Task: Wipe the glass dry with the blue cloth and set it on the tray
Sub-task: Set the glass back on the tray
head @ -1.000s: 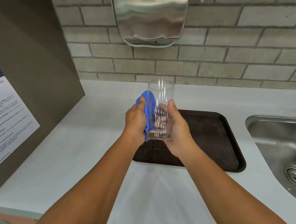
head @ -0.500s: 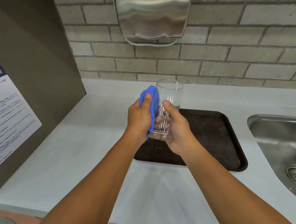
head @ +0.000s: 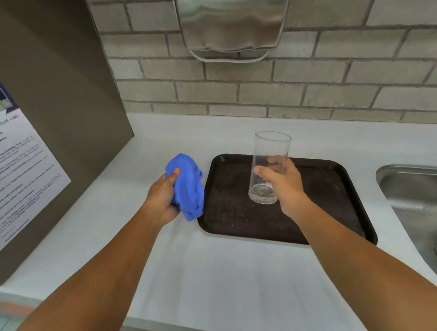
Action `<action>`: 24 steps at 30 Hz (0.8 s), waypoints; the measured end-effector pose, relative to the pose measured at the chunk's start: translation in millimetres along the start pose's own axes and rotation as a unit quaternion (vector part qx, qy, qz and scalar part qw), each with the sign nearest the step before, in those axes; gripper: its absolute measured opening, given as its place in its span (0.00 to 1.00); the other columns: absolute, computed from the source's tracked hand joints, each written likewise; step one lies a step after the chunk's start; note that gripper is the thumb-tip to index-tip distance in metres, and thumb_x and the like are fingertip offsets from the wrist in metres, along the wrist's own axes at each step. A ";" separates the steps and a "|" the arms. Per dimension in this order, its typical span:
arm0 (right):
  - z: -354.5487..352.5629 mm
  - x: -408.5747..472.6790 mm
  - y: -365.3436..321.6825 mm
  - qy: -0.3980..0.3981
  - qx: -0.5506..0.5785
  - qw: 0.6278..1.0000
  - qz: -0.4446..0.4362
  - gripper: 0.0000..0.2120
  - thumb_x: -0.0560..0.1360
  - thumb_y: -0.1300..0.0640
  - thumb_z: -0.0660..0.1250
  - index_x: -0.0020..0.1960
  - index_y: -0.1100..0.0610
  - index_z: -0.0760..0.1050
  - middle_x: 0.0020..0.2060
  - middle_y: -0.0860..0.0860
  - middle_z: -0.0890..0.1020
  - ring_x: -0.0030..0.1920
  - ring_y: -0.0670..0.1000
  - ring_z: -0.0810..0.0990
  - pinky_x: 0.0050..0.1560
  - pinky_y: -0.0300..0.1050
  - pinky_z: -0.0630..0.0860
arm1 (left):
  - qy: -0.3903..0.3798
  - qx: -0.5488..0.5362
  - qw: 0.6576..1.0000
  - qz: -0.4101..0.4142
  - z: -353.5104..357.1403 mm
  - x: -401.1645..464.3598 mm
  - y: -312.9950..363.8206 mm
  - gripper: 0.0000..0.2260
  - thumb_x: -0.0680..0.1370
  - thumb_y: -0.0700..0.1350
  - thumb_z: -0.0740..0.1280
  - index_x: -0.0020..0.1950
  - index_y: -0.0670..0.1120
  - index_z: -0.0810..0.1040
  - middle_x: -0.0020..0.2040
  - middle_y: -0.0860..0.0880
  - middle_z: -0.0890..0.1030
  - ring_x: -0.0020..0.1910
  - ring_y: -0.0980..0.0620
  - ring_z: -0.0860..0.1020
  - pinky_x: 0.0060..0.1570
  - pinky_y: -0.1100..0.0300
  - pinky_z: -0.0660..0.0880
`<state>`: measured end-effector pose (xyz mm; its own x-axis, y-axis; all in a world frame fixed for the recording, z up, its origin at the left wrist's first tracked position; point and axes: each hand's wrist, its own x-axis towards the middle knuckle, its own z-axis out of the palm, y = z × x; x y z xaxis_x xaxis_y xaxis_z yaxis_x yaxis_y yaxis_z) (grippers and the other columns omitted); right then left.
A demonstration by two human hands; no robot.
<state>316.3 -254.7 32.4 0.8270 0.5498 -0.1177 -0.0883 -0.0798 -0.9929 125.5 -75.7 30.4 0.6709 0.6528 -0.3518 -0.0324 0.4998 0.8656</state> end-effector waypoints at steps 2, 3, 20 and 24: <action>-2.8 6.9 11.2 0.011 -0.016 1.000 0.008 0.26 0.68 0.59 0.80 0.62 0.58 0.74 0.49 0.56 0.82 0.48 0.51 0.82 0.42 0.42 0.77 | 0.016 0.001 1.000 -0.016 -28.3 6.4 -4.7 0.19 0.81 0.48 0.59 0.70 0.41 0.72 0.70 0.41 0.74 0.49 0.46 0.81 0.35 0.59 0.78; -4.6 10.5 18.1 0.021 -0.020 1.000 0.012 0.26 0.68 0.59 0.80 0.62 0.59 0.74 0.49 0.58 0.81 0.47 0.52 0.81 0.40 0.41 0.76 | 0.028 0.005 0.999 -0.023 -40.5 8.4 -6.6 0.19 0.81 0.48 0.59 0.69 0.41 0.73 0.69 0.40 0.75 0.50 0.46 0.81 0.39 0.57 0.79; -17.0 32.6 56.7 0.073 -0.040 0.996 0.014 0.29 0.65 0.60 0.82 0.61 0.56 0.73 0.55 0.58 0.80 0.53 0.55 0.81 0.49 0.47 0.79 | -0.018 -0.098 0.988 -0.120 -91.5 20.9 -19.1 0.19 0.81 0.44 0.55 0.69 0.43 0.74 0.61 0.45 0.80 0.58 0.44 0.77 0.64 0.45 0.67; -15.4 34.2 57.2 0.066 -0.047 0.997 0.007 0.30 0.64 0.61 0.82 0.61 0.56 0.72 0.54 0.55 0.79 0.56 0.54 0.80 0.49 0.47 0.77 | -0.041 -0.111 0.986 -0.120 -84.2 19.2 -16.5 0.17 0.81 0.45 0.56 0.66 0.44 0.76 0.56 0.46 0.82 0.55 0.45 0.78 0.61 0.45 0.71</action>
<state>348.1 -253.3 -28.2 0.8928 0.4335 -0.1224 -0.0535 -0.1677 -0.9844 76.6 -23.5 -20.7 0.7362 0.4574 -0.4989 -0.0204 0.7518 0.6591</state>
